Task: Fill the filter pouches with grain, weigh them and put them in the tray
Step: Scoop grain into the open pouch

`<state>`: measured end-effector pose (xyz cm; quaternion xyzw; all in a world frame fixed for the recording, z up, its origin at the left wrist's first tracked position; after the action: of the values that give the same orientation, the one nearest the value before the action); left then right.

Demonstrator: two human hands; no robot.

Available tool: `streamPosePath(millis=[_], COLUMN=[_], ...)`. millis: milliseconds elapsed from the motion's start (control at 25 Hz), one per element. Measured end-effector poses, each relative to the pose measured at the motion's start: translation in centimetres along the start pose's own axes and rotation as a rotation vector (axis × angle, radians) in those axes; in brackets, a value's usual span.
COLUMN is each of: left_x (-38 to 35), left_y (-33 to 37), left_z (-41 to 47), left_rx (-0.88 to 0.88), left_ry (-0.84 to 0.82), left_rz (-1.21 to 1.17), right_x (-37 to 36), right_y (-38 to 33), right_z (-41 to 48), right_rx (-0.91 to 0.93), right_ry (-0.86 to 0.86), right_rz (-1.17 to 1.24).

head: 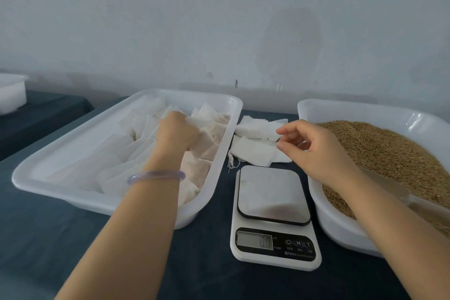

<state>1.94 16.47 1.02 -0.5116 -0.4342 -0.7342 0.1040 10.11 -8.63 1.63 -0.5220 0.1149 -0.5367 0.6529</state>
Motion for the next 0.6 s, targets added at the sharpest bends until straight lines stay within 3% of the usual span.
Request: streamPosePath(millis=[120,200,480,600], left_x=[-1.6,-2.2,-1.1,0.1], left_y=[-0.4,-0.5,-1.0,-0.8], left_z=[-0.4,-0.7,-0.8,-0.7], left_rx=[0.105,0.136,0.135,0.086], left_ry=[-0.238,-0.315,-0.201,-0.078], left_rz=[-0.239,-0.21,-0.295,-0.262], right_x=[-0.1,-0.1,-0.2,-0.2], right_y=[0.0,0.0,0.2,0.5], right_z=[-0.1,-0.1,-0.1,0.0], right_rx=[0.002,0.0,-0.006,-0.015], right_ry=[-0.007,-0.017,-0.04,-0.047], right_rz=[-0.015,-0.031,-0.07,-0.077])
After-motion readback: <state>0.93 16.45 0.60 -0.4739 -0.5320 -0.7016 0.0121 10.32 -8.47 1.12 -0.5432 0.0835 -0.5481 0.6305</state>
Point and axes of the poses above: each hand's wrist, its own z-axis towards the middle knuckle, its own x-axis out of the back of the hand, y = z × x, the point moved 6 cm from there along z, towards the middle knuckle, and after that the axes turned 11 degrees about z, right-handed, at the moved point
